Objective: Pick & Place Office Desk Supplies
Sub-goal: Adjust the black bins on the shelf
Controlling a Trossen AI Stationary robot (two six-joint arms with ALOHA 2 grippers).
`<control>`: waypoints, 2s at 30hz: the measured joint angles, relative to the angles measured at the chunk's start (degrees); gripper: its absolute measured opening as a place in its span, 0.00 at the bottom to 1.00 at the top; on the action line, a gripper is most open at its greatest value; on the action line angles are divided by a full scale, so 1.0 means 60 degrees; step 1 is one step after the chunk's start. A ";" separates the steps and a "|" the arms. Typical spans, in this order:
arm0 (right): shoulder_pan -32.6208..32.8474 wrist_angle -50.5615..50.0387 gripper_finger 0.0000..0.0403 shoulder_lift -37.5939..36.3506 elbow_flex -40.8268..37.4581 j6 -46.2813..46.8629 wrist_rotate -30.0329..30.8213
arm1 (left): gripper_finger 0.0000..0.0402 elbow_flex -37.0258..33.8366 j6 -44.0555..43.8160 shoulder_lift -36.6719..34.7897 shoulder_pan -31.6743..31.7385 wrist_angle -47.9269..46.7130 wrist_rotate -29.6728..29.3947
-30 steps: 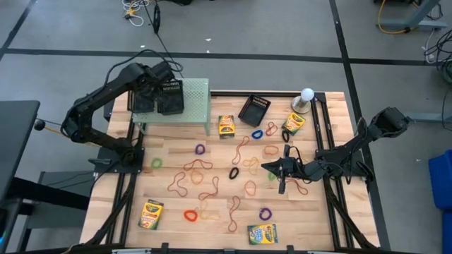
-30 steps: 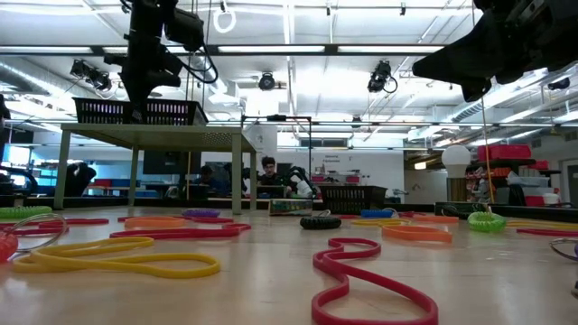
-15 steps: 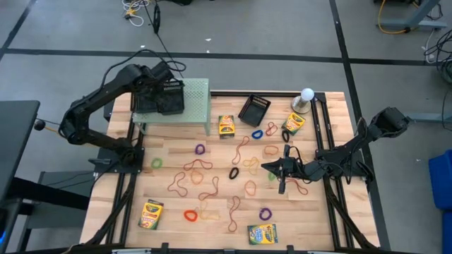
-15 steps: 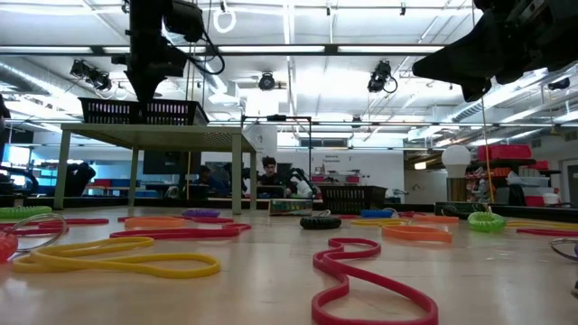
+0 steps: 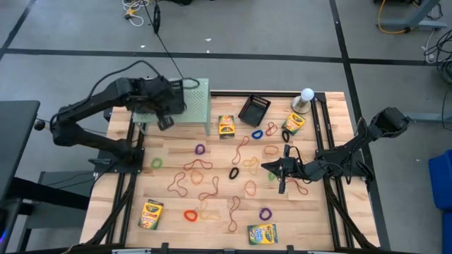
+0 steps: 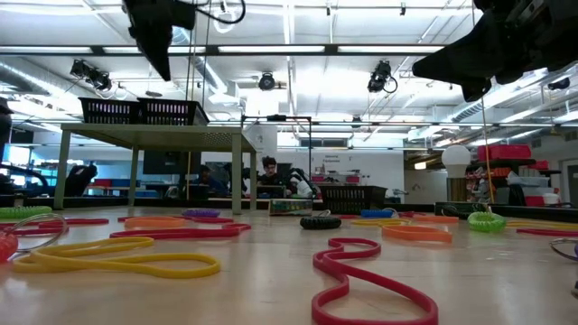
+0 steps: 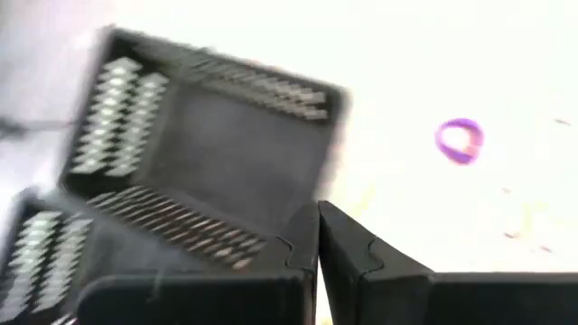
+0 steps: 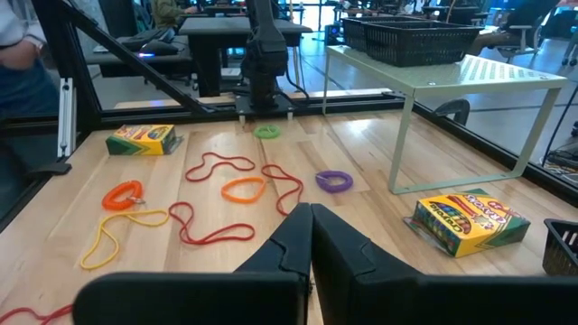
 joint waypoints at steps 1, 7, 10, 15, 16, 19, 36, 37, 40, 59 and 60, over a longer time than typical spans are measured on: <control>0.0000 0.0000 0.03 0.0000 0.0000 0.0000 -0.0001 | 0.02 0.0000 0.0011 0.0000 -0.0221 0.0004 0.0206; 0.0000 0.0000 0.03 0.0000 0.0002 0.0005 -0.0002 | 0.02 -0.0004 -0.0017 0.0257 -0.1115 -0.0097 0.0556; 0.0000 0.0000 0.03 0.0000 0.0000 0.0010 -0.0022 | 0.02 -0.0004 -0.0013 0.0435 -0.1187 -0.0414 0.0182; 0.0000 0.0003 0.03 0.0000 0.0004 0.0012 -0.0031 | 0.02 -0.0004 0.0028 0.0772 -0.1190 -0.0791 -0.0612; 0.0000 0.0000 0.03 0.0000 0.0000 0.0015 -0.0030 | 0.02 -0.0004 0.0058 0.0823 -0.1190 -0.0838 -0.0663; 0.0000 0.0002 0.03 0.0000 0.0002 0.0018 -0.0028 | 0.02 -0.0004 0.0079 0.1008 -0.1190 -0.0854 -0.0671; 0.0002 0.0004 0.03 0.0000 0.0000 0.0031 -0.0024 | 0.02 -0.0004 0.0075 0.1490 -0.1039 -0.1541 -0.1409; 0.0003 0.0004 0.03 0.0000 0.0002 0.0028 -0.0024 | 0.02 -0.0004 0.0057 0.1490 -0.1037 -0.1570 -0.1486; 0.0004 0.0004 0.03 0.0000 0.0001 0.0027 -0.0019 | 0.02 -0.0004 0.0051 0.1490 -0.1041 -0.1704 -0.1580; 0.0000 0.0004 0.03 0.0000 0.0000 0.0016 -0.0001 | 0.02 -0.0004 -0.0210 0.1486 -0.1038 -0.2063 -0.2357; 0.0002 0.0004 0.03 0.0000 0.0000 0.0018 -0.0001 | 0.02 -0.0004 -0.0229 0.1486 -0.1038 -0.2074 -0.2357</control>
